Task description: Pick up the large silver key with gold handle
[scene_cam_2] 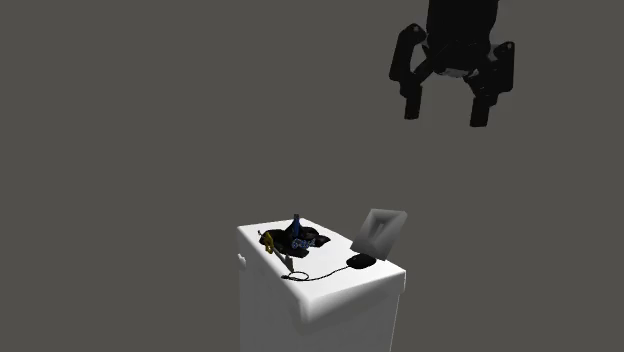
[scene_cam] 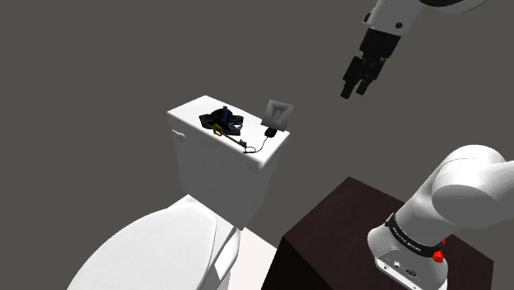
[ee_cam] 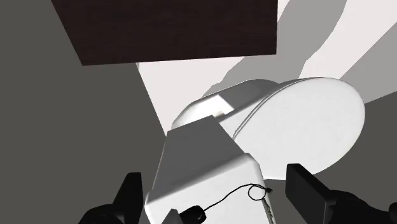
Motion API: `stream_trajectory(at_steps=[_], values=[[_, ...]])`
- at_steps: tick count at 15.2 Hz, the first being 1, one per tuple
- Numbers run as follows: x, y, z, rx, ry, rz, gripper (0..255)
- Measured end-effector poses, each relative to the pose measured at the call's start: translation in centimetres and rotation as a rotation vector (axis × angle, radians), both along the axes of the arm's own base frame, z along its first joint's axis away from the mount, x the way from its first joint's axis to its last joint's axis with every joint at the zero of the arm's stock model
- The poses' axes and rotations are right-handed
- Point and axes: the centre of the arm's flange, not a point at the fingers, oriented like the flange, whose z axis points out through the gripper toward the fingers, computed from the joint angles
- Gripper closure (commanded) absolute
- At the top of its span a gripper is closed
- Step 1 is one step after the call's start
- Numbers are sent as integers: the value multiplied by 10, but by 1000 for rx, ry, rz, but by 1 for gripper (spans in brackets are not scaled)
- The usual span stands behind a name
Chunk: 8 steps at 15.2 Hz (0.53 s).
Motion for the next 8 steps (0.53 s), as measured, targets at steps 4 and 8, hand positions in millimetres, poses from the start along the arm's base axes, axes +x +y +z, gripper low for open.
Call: stream_trajectory(at_steps=[4, 8], values=[[21, 10, -15, -7, -2, 19, 0], [62, 31, -37, -19, -9, 54, 0]])
